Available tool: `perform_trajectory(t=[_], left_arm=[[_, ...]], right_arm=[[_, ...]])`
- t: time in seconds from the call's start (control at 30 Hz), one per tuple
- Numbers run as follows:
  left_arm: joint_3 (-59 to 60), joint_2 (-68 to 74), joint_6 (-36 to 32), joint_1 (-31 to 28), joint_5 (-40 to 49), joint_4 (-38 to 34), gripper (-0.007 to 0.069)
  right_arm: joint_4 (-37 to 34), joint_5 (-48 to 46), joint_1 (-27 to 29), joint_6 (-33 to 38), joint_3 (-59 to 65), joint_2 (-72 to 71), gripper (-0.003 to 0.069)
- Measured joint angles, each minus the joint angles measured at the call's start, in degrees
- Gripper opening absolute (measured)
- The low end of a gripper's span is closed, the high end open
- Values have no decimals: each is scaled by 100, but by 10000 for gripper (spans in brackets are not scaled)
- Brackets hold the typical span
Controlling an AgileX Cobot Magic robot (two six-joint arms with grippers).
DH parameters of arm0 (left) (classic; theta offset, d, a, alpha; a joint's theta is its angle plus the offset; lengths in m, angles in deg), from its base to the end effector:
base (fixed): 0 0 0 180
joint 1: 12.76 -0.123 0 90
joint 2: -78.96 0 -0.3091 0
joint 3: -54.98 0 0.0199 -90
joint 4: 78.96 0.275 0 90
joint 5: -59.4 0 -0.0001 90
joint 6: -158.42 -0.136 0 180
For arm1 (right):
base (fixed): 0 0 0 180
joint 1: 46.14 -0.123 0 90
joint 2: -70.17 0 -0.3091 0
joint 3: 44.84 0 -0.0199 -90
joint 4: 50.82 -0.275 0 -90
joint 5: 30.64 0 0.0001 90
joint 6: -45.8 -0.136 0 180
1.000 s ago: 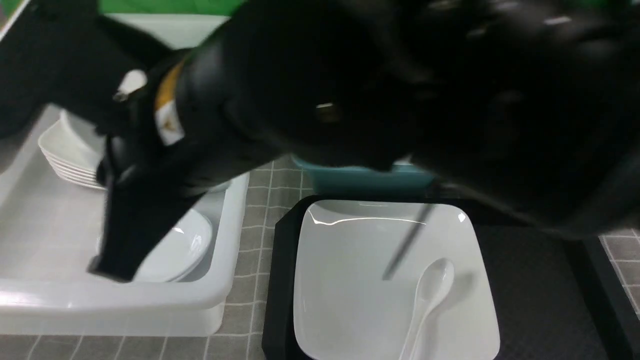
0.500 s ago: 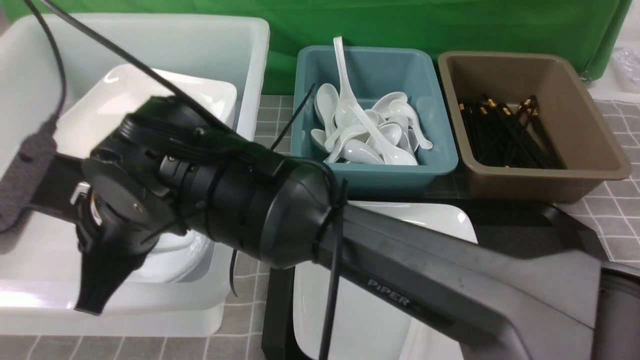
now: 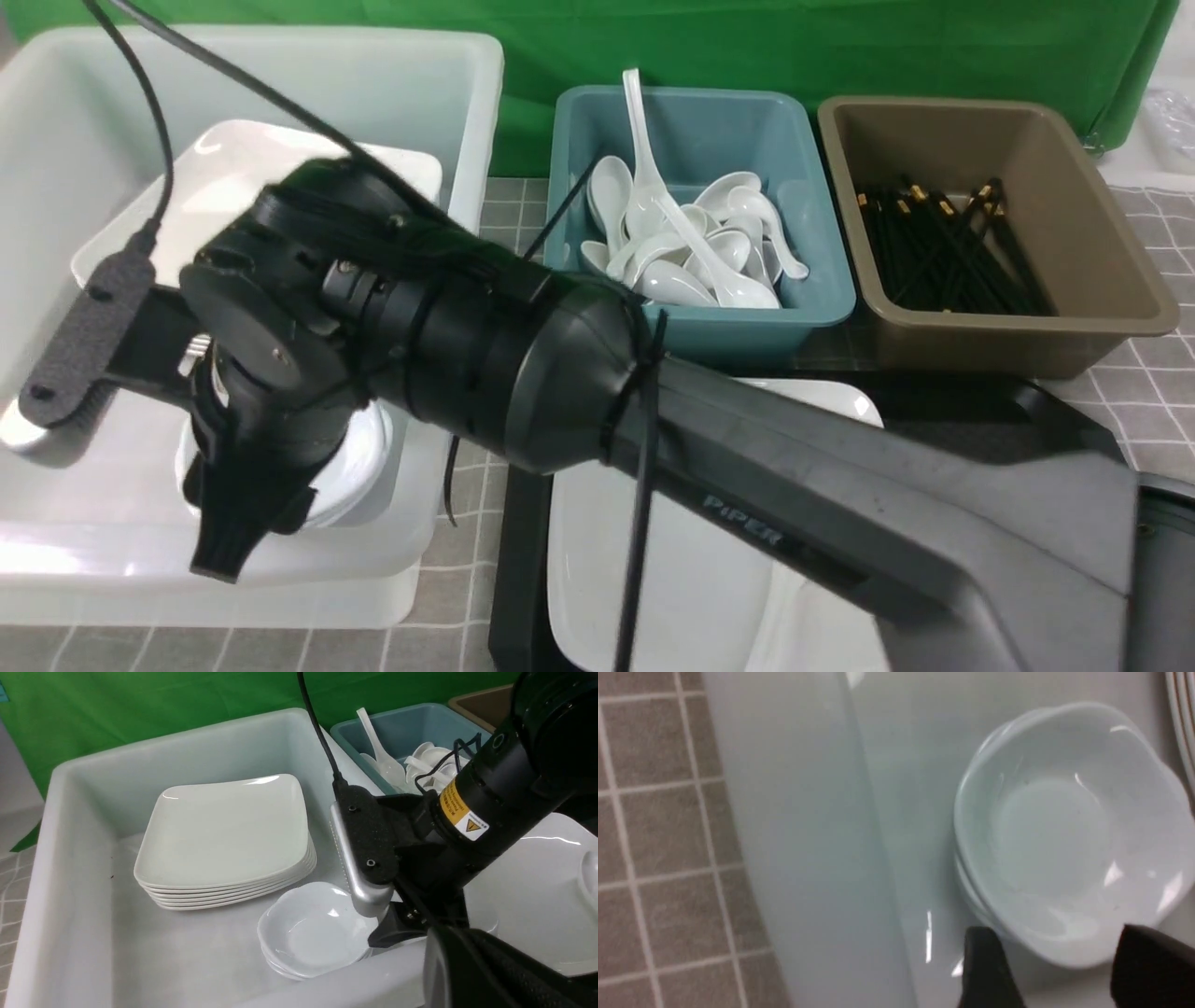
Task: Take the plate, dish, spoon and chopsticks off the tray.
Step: Use the right arm to put the small plate into the large storage box on the left, then use the left arm to grab a soup spoon from the plate
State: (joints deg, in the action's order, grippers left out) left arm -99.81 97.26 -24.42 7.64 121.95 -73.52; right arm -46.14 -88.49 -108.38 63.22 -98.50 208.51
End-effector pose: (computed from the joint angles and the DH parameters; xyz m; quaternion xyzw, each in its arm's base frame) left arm 0.0150 0.0066 0.3959 0.1531 0.7833 -0.0454 0.6008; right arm 0.2810 0.5138 0.2662 -0.6133 0.7206 0.0856 0.3118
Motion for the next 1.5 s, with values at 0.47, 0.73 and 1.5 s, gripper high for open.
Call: perform_trajectory(t=[0.47,0.73,1.5], left_arm=[[150,1948,-858,0,-265,-1533,11],[150,3975,-1008,773,-582,-1490,11],[-3228,10123,1363,3575,-1203,-639,205]], right_arm=[[269,-905,719,-1214,1878,-3262,124],[345,-895,1599,-2062,5225,-6272,124],[721,-639,1907,-3299,8421,-10798,150]])
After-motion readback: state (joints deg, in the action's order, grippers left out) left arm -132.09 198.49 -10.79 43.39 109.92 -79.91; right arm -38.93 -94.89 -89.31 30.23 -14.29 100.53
